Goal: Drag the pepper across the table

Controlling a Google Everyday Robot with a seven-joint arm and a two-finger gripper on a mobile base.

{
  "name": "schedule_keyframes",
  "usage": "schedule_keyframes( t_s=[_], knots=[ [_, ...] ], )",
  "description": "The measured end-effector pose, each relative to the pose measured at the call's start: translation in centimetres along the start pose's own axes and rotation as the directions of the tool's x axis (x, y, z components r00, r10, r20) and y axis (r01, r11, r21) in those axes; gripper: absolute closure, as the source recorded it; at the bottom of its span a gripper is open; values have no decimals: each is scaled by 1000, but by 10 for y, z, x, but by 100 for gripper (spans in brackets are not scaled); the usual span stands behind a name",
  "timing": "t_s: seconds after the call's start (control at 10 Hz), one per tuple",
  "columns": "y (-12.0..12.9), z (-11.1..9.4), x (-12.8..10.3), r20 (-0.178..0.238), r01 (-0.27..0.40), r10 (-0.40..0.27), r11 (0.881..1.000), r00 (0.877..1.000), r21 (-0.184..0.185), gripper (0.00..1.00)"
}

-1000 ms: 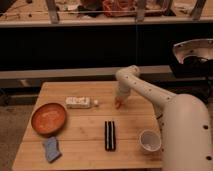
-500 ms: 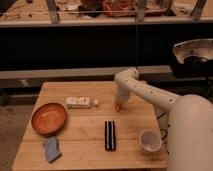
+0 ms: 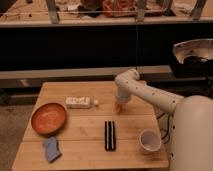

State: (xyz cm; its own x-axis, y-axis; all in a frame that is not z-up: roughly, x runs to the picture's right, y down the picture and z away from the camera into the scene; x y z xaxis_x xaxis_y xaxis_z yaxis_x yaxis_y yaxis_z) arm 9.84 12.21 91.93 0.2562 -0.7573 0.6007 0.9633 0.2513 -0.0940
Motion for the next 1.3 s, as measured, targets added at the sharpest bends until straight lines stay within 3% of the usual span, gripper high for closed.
schedule_keyframes(
  t_s=[1.3],
  knots=[
    [20,-9,-58,0,24,-24,1000,1000,8,99]
  ],
)
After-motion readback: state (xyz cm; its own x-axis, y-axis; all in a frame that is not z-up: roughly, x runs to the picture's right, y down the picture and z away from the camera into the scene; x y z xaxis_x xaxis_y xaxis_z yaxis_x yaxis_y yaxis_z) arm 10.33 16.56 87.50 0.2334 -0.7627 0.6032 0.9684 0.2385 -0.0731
